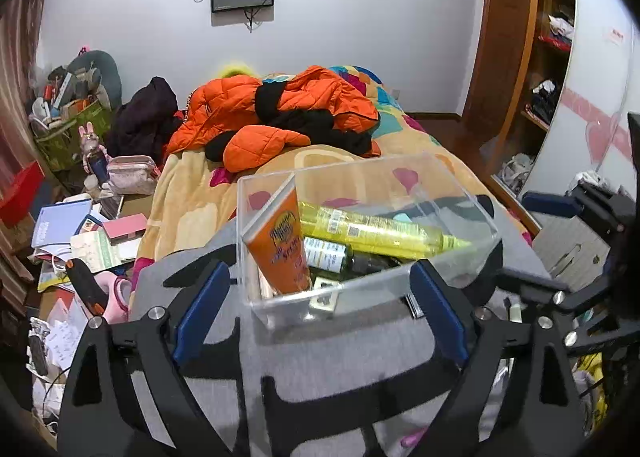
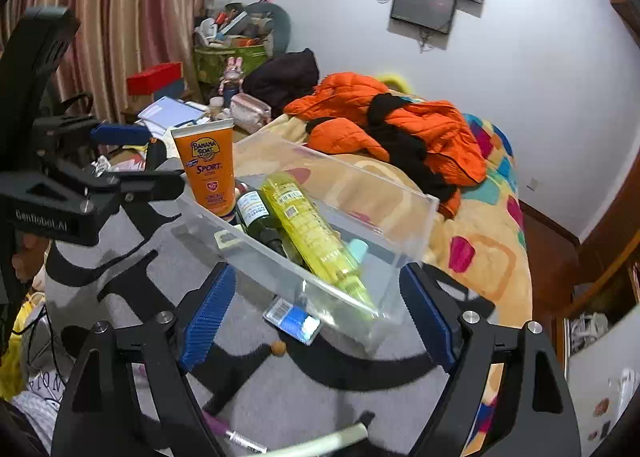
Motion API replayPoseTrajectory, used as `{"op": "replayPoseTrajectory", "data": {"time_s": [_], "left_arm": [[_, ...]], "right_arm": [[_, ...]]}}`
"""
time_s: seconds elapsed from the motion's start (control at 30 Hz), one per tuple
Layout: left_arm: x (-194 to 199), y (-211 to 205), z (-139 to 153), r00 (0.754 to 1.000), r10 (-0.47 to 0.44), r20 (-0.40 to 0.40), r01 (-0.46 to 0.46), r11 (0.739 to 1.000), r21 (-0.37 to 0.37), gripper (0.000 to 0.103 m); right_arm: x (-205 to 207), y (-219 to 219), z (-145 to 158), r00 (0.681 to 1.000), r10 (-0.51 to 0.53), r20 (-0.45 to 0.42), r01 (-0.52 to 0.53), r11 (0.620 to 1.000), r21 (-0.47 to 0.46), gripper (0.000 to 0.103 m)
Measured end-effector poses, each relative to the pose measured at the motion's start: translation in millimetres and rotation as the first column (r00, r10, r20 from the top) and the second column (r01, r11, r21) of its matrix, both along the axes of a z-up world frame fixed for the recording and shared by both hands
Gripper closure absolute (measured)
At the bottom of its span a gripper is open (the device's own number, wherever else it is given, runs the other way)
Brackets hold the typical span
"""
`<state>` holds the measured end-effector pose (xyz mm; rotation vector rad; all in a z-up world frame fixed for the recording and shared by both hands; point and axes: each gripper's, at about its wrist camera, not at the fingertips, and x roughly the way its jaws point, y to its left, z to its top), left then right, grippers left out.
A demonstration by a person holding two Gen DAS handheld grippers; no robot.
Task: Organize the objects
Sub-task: 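Grasp the purple back scratcher with the left tool while the right tool grasps the white-green tube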
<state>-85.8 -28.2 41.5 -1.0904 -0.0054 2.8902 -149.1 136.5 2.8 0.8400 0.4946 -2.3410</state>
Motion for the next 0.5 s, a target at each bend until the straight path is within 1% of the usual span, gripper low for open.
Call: {"op": "replayPoseTrajectory", "data": {"time_s": [0.17,0.23,0.33,0.5], "left_arm": [[7.9,11.2,-13.2,0.999,-0.026,0.032,0.026,1.0,-0.012,0.009],[9.0,13.6,-19.6,0.998,-0.033,0.046,0.034,0.999,-0.012,0.009],[11.5,18.2,-33.4,0.996,-0.043,0.08,0.043,0.999,-0.003,0.009],[18.6,28.0,-54.3,0.99,-0.064,0.125,0.065,0.998,-0.002,0.009]], "right_arm": [[14.5,16.6,-4.5,0.999,-0.054,-0.006,0.054,0.999,0.007,0.021],[18.3,25.9,-10.7,0.997,-0.071,0.02,0.071,0.997,-0.005,0.021],[23.0,37.2,-23.6,0.992,-0.12,0.046,0.12,0.993,0.002,0.021],[31.8,56.2,-44.2,0.981,-0.161,0.11,0.163,0.987,-0.01,0.021]]}}
